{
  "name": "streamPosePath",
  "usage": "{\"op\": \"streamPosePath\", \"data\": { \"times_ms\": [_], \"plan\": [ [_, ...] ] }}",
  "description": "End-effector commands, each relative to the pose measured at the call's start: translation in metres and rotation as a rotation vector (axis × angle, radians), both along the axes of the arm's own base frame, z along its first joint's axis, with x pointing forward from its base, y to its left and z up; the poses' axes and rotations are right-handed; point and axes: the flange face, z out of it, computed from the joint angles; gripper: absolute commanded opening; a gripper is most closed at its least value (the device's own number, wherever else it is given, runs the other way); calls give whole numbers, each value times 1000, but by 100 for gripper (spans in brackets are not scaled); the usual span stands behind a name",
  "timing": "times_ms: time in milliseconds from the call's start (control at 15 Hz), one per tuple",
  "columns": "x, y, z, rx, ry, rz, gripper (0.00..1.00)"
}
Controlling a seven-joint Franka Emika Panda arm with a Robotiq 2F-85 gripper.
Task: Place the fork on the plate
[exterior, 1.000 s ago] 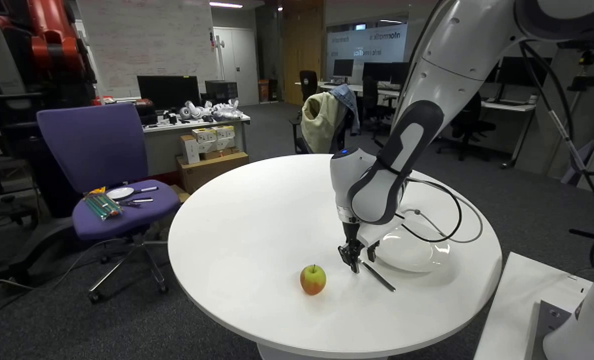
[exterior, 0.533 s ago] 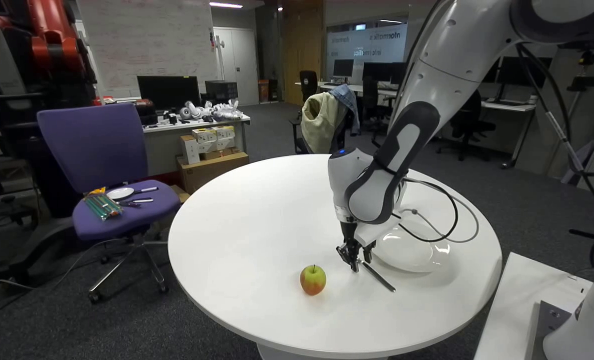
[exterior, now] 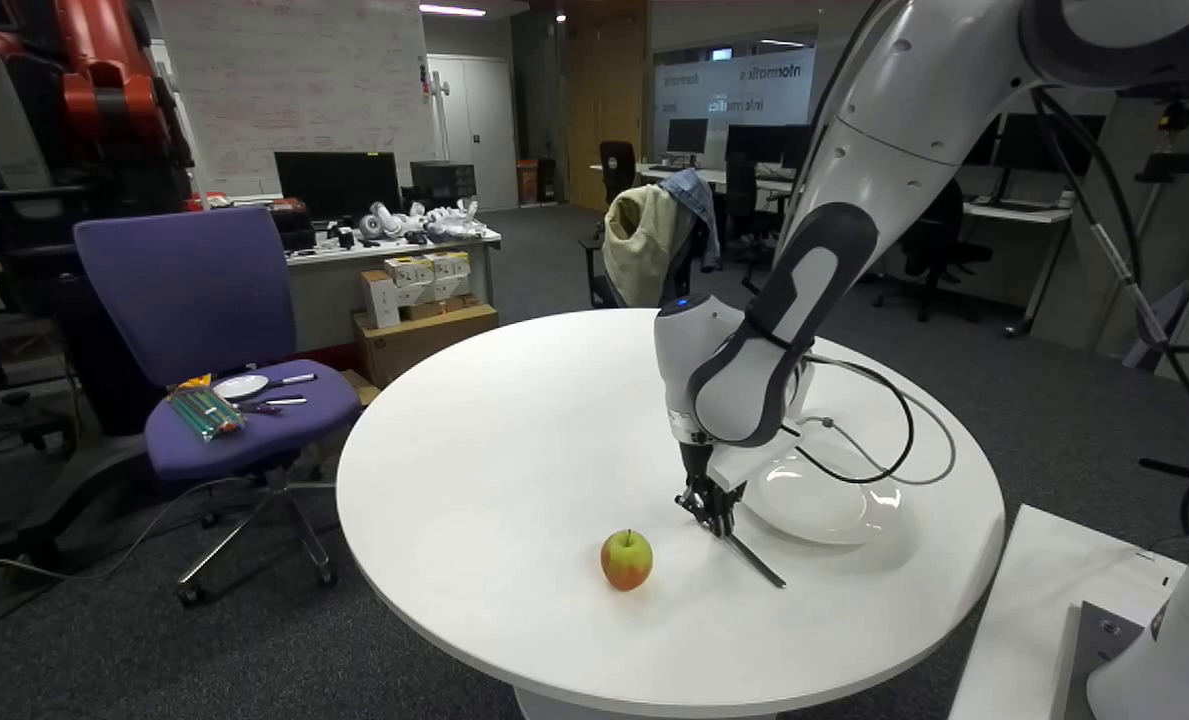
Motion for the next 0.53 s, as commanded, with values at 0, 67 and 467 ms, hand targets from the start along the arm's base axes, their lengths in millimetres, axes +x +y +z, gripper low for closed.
{"op": "streamPosePath", "data": {
  "times_ms": [0, 67, 467],
  "plan": [
    [6, -1, 3, 5, 28, 10, 3],
    [6, -1, 3, 5, 29, 10, 3],
    [-1, -1, 22, 16, 16, 43, 3]
  ]
}}
